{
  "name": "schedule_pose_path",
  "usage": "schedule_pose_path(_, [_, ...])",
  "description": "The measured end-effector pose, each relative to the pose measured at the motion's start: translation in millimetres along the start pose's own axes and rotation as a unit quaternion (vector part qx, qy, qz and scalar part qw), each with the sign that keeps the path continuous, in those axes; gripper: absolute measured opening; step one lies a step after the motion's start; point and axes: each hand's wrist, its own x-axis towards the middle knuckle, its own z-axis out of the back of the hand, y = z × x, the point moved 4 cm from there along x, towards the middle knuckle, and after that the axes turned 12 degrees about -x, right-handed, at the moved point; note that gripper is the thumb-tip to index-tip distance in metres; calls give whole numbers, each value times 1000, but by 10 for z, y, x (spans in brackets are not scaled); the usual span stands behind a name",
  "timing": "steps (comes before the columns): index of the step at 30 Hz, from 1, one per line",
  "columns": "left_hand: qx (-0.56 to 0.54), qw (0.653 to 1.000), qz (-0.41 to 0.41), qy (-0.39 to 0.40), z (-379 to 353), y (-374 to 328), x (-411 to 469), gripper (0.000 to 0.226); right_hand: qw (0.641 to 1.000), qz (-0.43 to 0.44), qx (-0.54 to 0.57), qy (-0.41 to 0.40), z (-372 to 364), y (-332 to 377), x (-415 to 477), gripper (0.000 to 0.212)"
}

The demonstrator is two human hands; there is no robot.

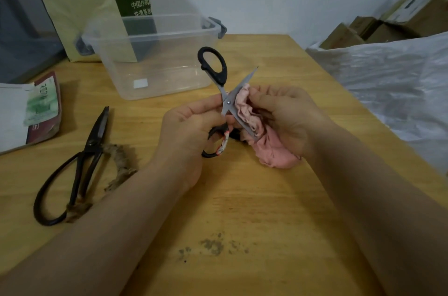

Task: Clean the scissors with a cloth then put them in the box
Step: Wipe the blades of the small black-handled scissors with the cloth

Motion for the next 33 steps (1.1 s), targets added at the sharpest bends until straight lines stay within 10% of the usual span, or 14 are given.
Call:
schedule_pose_path(12, [40, 998, -46, -32, 41, 5, 2, 30, 998, -14, 10, 66, -28, -11, -42, 44])
schedule_pose_path(33, [71, 995, -54, -36, 14, 3, -17, 19, 999, -18, 49, -6, -95, -26, -77, 18])
